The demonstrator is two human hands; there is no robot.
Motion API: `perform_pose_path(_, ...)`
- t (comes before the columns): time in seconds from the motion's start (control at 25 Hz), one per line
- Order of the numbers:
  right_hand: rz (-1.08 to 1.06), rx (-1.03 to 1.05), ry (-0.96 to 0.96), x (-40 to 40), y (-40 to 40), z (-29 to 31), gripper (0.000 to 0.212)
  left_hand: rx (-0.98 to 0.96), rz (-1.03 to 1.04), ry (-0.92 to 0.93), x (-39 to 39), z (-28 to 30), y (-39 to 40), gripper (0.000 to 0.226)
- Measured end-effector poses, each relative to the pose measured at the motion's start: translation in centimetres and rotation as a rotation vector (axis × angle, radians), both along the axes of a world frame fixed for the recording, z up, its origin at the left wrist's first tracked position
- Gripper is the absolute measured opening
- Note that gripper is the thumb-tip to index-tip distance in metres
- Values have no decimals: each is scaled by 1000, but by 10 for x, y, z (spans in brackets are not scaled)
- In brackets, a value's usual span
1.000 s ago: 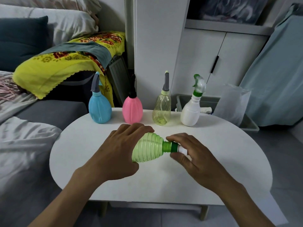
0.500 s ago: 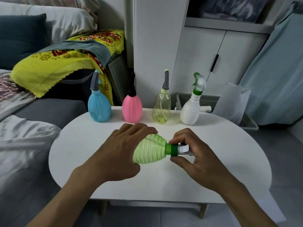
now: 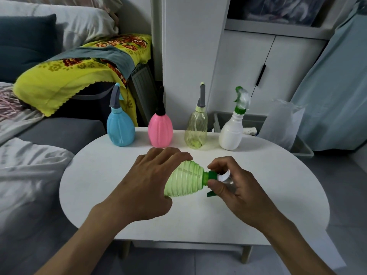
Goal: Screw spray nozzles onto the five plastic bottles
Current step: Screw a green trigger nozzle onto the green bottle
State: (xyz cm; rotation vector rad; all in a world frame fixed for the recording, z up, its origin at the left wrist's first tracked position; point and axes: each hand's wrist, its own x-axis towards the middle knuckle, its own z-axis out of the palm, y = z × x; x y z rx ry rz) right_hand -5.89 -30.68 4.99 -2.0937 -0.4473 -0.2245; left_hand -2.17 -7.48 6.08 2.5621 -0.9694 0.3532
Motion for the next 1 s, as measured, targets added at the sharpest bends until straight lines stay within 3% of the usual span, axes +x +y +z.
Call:
perform_pose_path(0.16,-10,42,-9,1,-1,0,39,-6,12,-30,1,0,-1,99)
perform_pose_path(0.36,-44,37,2,2,0,1,27,-7,9,-50,-1,1,-2,100)
perform_pose_path(0.6,-16,68,-3,3,3,-1,35,-3,22,-54,0,3,-2,99)
perform_pose_path(0.72,-51,37,8,3,2,1,25,3,16,-63,-1,3,-3,100)
perform_pose_path(1.0,-45,46,14,3,3,-2,41,14,28,-64,-1,2,-3,100)
